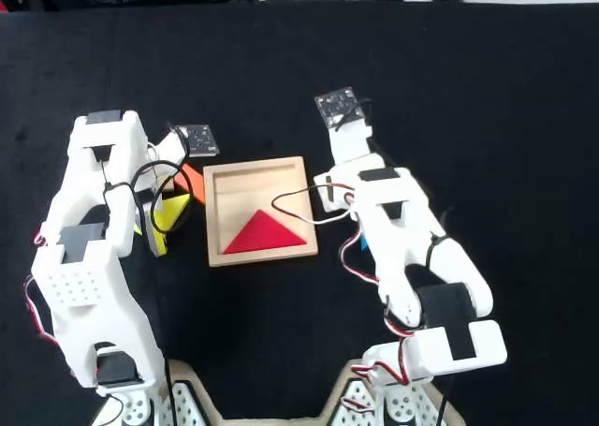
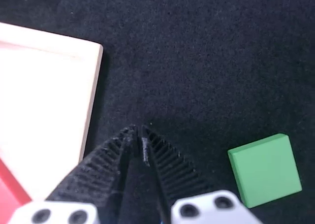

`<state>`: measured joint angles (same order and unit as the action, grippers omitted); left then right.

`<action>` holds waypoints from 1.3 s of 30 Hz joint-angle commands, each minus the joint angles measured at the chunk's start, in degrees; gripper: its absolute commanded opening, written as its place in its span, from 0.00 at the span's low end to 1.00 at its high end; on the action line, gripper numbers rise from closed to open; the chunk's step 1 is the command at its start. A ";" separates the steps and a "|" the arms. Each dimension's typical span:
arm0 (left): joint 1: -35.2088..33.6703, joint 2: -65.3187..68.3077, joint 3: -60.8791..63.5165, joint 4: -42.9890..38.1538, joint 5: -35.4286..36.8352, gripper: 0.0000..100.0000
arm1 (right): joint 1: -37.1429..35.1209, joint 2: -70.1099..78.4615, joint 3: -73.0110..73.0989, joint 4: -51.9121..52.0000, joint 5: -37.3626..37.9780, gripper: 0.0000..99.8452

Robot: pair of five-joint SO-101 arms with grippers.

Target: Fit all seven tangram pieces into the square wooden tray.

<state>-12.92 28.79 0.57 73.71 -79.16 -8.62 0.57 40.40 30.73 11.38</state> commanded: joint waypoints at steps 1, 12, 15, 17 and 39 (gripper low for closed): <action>1.63 -0.79 2.68 -3.96 -3.43 0.37 | 0.88 -0.31 -3.82 -0.62 0.53 0.01; 1.10 -0.97 4.26 -8.00 3.16 0.34 | 0.88 -0.31 -3.91 -0.62 0.53 0.01; 1.80 -0.88 4.26 -8.00 3.34 0.34 | 0.88 -0.31 -3.91 -0.62 0.53 0.01; 1.98 -1.23 4.26 -8.00 3.25 0.33 | 0.88 -0.31 -3.91 -0.62 0.53 0.01; 1.80 -1.67 4.26 -5.54 -6.07 0.14 | 0.88 -0.31 -3.91 -0.62 0.53 0.01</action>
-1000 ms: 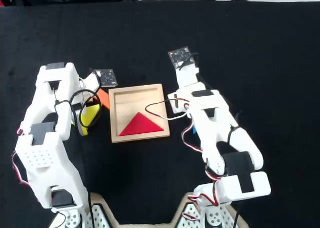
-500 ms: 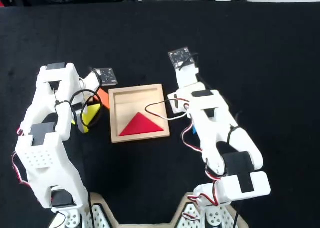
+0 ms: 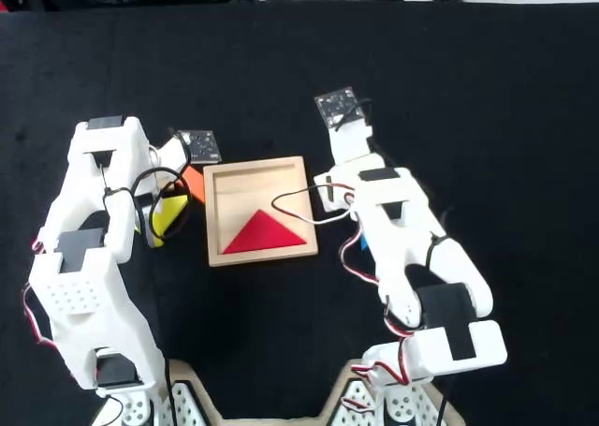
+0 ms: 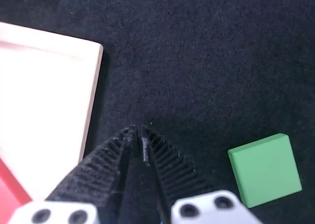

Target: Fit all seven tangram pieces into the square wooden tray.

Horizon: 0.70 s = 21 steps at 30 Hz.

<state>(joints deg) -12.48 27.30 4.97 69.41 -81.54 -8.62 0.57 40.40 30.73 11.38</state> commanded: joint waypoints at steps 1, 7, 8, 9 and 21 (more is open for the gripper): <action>1.36 -0.79 -0.22 -1.23 -3.69 0.12 | 0.88 -0.31 -3.91 -0.62 0.62 0.01; 1.45 -7.65 -0.13 2.73 -3.60 0.09 | 0.88 -0.31 -3.91 -0.62 0.62 0.01; 1.54 -8.70 -0.31 4.31 -3.60 0.10 | 0.88 -0.31 -3.91 -0.62 0.62 0.01; 1.54 -9.67 -0.40 5.36 -3.60 0.12 | 0.88 -0.31 -3.91 -0.62 0.62 0.01; 6.11 -23.21 -1.27 13.36 -1.76 0.06 | 0.97 -0.31 -3.91 -0.62 0.62 0.01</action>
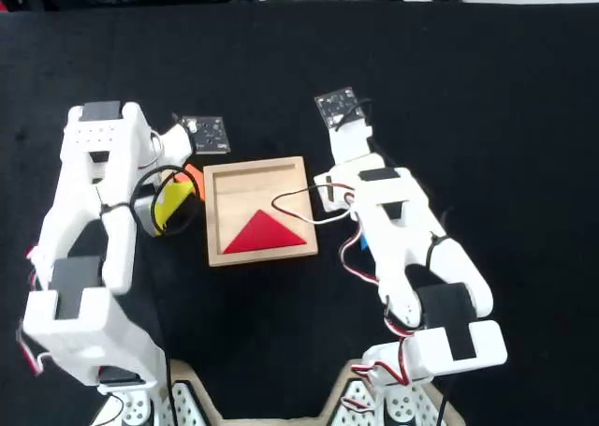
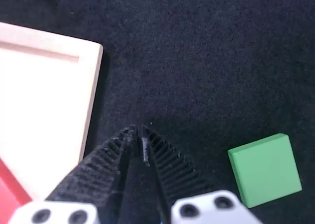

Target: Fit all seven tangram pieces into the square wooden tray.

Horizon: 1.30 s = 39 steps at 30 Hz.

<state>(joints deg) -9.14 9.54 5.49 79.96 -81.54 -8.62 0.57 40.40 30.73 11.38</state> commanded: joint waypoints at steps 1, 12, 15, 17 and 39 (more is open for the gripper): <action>3.56 -6.51 -1.71 3.16 0.35 0.07 | 0.97 -0.40 -3.91 -0.62 0.62 0.01; 10.95 -8.62 -1.45 0.44 27.43 0.07 | 3.96 -0.75 -4.18 -0.62 0.18 0.01; 13.67 -8.62 -1.45 0.18 39.12 0.07 | 5.01 -0.75 -4.88 -0.62 -1.14 0.01; 15.60 -8.62 -1.71 0.00 47.30 0.07 | 6.24 -0.75 -4.97 -0.70 -3.08 0.01; 19.47 -8.53 15.69 -24.26 114.11 0.08 | 9.76 -0.66 -6.11 -0.88 -7.12 0.01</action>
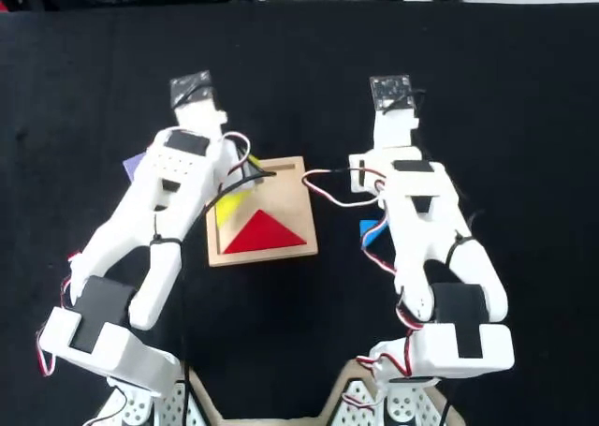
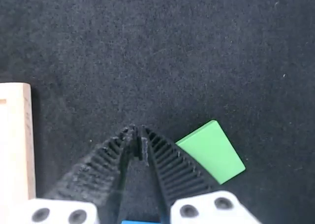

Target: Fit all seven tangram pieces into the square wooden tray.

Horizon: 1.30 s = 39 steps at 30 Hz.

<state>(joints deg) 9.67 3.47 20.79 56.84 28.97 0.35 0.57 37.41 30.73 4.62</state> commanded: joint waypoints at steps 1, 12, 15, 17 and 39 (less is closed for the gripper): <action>0.84 -2.46 0.92 -1.14 3.96 0.08 | 0.79 -0.66 -3.12 -0.88 -0.35 0.01; 0.75 -2.37 1.36 -1.32 5.89 0.08 | 0.70 -0.57 -3.12 -0.88 -0.35 0.01; 0.57 -2.11 1.45 -1.32 5.71 0.08 | 0.70 -0.48 -3.12 -0.88 -0.35 0.01; 0.57 -0.97 1.19 -1.32 5.71 0.09 | 0.70 -0.48 -3.12 -0.88 -0.26 0.01; 0.84 7.65 -3.12 -0.70 5.63 0.25 | 0.70 -0.66 -3.21 -0.88 -0.26 0.01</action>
<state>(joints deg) 10.29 11.74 20.44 56.22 34.51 0.35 0.57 37.41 30.73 4.62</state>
